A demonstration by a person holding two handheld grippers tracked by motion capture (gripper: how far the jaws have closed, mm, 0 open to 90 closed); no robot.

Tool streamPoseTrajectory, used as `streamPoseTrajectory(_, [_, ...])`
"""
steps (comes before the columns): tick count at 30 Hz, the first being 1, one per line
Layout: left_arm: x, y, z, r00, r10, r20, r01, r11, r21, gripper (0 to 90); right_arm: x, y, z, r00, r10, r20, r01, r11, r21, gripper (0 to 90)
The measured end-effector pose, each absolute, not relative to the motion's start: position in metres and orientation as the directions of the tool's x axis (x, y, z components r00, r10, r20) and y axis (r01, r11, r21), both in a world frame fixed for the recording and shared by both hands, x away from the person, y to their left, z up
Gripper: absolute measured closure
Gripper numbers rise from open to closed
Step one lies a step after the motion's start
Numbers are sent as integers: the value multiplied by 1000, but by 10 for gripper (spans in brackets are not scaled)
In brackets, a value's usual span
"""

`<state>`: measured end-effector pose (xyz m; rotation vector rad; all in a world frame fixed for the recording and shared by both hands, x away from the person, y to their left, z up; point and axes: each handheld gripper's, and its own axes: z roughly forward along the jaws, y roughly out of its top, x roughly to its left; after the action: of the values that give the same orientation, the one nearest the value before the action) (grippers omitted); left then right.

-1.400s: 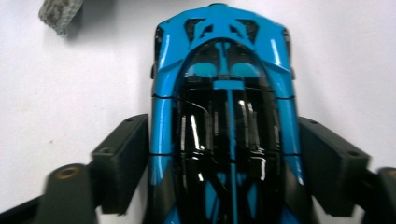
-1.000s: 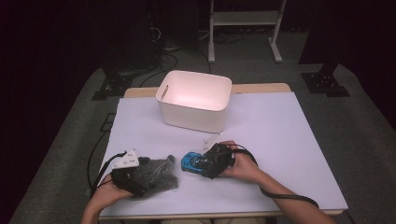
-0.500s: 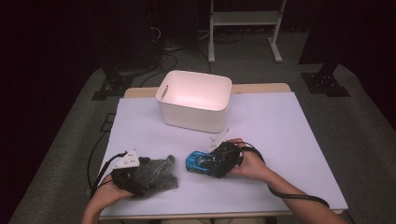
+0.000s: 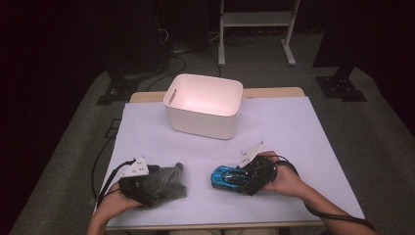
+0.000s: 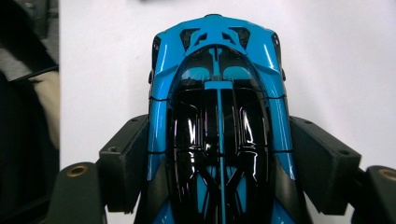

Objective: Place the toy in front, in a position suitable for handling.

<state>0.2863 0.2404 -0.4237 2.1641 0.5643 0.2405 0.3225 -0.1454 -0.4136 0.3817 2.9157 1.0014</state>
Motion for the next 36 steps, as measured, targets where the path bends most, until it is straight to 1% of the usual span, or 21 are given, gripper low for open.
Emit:
streamPoseTrajectory(3, [287,240,-425,879,475,-27,312,-532,787,27,322,-146,-420,-973,226,53,211,765,609,253])
streamPoseTrajectory(5, [287,239,-426,880,475,-27,314,-537,783,27,322,-144,-427,-977,210,46,196,783,591,252])
streamPoseTrajectory(6, [287,239,-427,879,477,-26,316,-540,780,27,322,-141,-436,-981,193,23,173,811,559,252])
streamPoseTrajectory(11, [288,241,-428,877,480,-28,320,-539,779,36,324,-141,-444,-983,178,33,165,802,575,251])
streamPoseTrajectory(14, [289,241,-429,876,482,-18,316,-545,777,60,324,-142,-444,-983,180,41,170,796,581,250])
streamPoseTrajectory(17, [290,240,-430,876,481,-11,316,-558,767,117,324,-144,-446,-980,194,48,184,782,596,245])
streamPoseTrajectory(18, [291,240,-432,877,480,-5,320,-576,752,123,323,-146,-445,-977,208,50,196,773,603,223])
streamPoseTrajectory(20, [291,240,-433,877,481,-2,320,-580,750,132,322,-148,-445,-976,213,46,197,768,609,221])
streamPoseTrajectory(22, [291,239,-434,872,490,8,325,-590,739,174,318,-155,-441,-972,235,34,204,754,625,208])
streamPoseTrajectory(23, [292,239,-434,869,494,24,324,-606,726,216,317,-157,-440,-969,245,38,214,748,629,195])
streamPoseTrajectory(25, [293,239,-435,869,494,24,329,-614,717,238,316,-160,-440,-969,246,30,210,747,631,193])
streamPoseTrajectory(27, [295,235,-439,864,504,14,357,-631,689,266,313,-168,-441,-962,271,31,228,737,636,191])
streamPoseTrajectory(31, [296,230,-442,861,507,44,354,-658,664,351,308,-176,-445,-955,295,30,244,724,645,185])
streamPoseTrajectory(33, [296,230,-442,860,508,45,355,-661,661,426,307,-179,-448,-953,301,32,248,715,653,183])
streamPoseTrajectory(34, [296,230,-442,861,505,54,349,-667,658,426,307,-179,-448,-953,301,32,248,715,653,183])
streamPoseTrajectory(35, [297,230,-441,860,506,66,345,-671,656,525,307,-182,-452,-950,309,39,256,705,662,183])
streamPoseTrajectory(36, [297,231,-441,859,507,66,345,-670,657,573,306,-182,-453,-949,313,41,261,702,662,182])
